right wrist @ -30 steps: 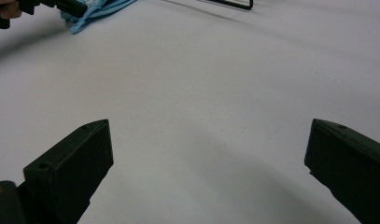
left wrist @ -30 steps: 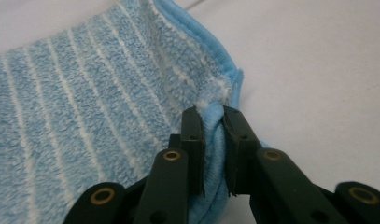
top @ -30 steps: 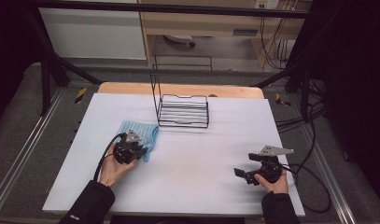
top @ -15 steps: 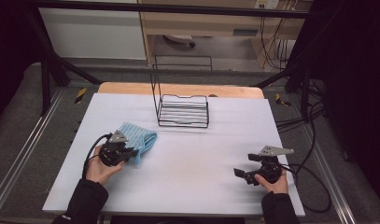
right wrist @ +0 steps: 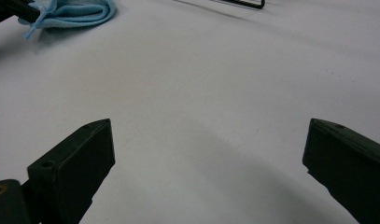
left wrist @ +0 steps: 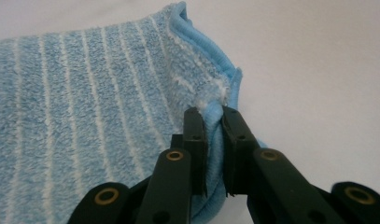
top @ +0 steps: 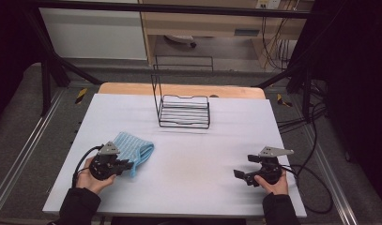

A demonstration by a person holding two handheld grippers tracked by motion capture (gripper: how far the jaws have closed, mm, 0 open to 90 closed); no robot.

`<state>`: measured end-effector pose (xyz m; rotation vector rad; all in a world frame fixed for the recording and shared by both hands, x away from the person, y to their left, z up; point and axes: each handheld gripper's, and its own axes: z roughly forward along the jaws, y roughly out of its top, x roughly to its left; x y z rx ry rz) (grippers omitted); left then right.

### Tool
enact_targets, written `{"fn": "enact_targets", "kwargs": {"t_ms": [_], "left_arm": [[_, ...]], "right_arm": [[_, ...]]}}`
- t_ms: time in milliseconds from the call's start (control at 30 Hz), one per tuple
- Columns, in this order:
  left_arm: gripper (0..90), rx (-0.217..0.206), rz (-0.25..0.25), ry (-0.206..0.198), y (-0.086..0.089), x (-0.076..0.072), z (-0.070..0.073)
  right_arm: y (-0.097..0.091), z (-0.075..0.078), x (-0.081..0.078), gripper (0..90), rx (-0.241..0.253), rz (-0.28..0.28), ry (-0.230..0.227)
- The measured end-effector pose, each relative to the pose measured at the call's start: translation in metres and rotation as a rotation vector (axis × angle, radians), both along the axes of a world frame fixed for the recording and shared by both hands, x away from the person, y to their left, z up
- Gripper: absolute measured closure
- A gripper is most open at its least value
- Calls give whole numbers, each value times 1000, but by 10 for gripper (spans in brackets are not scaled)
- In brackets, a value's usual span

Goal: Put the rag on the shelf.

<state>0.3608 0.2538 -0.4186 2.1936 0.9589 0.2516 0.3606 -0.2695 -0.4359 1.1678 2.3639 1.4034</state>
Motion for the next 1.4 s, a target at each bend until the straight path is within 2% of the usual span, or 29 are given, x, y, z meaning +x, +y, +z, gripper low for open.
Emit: {"fn": "enact_targets", "kwargs": {"t_ms": [167,333,467,567,600,633,700,733,767,833,900,933,967,1100,1167,1400], "left_arm": [[806,-17,-20,11,1,-14,-4],[764,-24,-4,4,1,-15,-5],[697,-41,8,-25,3,-16,2],[579,-51,27,-43,5,-17,8],[579,-54,34,-49,7,-16,10],[515,-59,43,-55,9,-16,11],[487,-54,66,-64,11,-14,12],[456,-53,74,-68,12,-13,12],[374,-54,88,-74,14,-12,13],[340,-55,104,-79,16,-10,13],[286,-58,120,-84,20,-8,13],[239,-58,125,-85,21,-7,13],[239,-54,131,-85,23,-6,13],[138,-54,167,-86,31,-3,10],[122,-62,184,-81,35,-2,10],[93,-60,212,-86,44,2,7]], "right_arm": [[4,1,0,28,5,5,2],[12,2,1,31,11,13,3],[25,4,4,33,10,30,10],[44,8,9,34,7,47,13],[44,8,9,34,7,47,13],[56,10,14,36,2,58,14],[60,11,15,39,3,61,13],[68,12,17,40,4,66,9],[82,14,22,43,10,74,14],[88,15,24,45,11,78,15],[106,16,30,49,10,90,15],[122,17,36,50,6,106,12],[122,17,36,50,6,106,12],[171,22,52,55,-32,153,6],[178,23,54,58,-35,160,7],[235,21,78,83,-66,192,17]]}}
